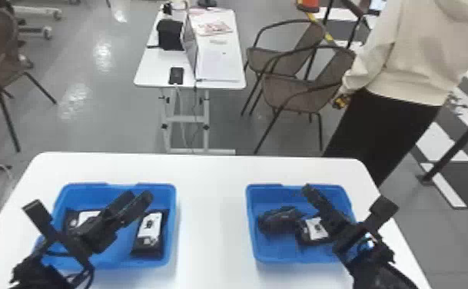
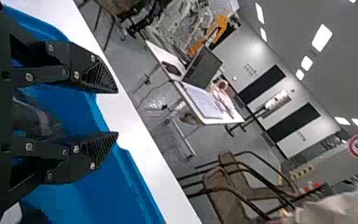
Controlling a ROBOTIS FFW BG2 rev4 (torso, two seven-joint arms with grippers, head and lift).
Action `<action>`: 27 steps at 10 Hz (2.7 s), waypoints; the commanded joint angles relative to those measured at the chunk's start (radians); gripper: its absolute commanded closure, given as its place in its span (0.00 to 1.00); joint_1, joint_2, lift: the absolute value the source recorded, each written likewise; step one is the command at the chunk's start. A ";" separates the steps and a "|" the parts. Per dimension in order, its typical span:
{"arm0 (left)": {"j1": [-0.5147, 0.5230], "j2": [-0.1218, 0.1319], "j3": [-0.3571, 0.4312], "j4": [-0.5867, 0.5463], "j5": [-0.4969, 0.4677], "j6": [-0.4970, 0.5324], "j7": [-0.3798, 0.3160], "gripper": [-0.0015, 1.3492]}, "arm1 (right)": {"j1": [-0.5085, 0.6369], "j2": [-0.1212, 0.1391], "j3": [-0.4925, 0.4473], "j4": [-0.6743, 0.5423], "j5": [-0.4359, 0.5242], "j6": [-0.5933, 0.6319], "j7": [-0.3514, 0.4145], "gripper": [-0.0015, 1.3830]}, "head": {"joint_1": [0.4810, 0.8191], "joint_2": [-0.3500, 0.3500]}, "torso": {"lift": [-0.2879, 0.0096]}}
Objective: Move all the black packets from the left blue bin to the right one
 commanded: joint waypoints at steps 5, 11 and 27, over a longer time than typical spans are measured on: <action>0.169 -0.046 0.248 -0.455 -0.367 0.480 0.292 0.12 | 0.340 0.111 0.029 -0.698 -0.008 -0.071 -0.124 0.23 | 0.63 0.36 | 0.97; -0.046 -0.001 0.209 -0.377 -0.795 0.656 0.231 0.12 | 0.341 0.105 0.066 -0.713 -0.063 -0.034 -0.081 0.23 | 0.63 0.57 | 0.97; -0.301 0.000 0.115 0.129 -0.997 0.617 0.427 0.24 | 0.344 0.096 0.064 -0.672 -0.129 0.003 -0.006 0.23 | 0.63 0.63 | 0.97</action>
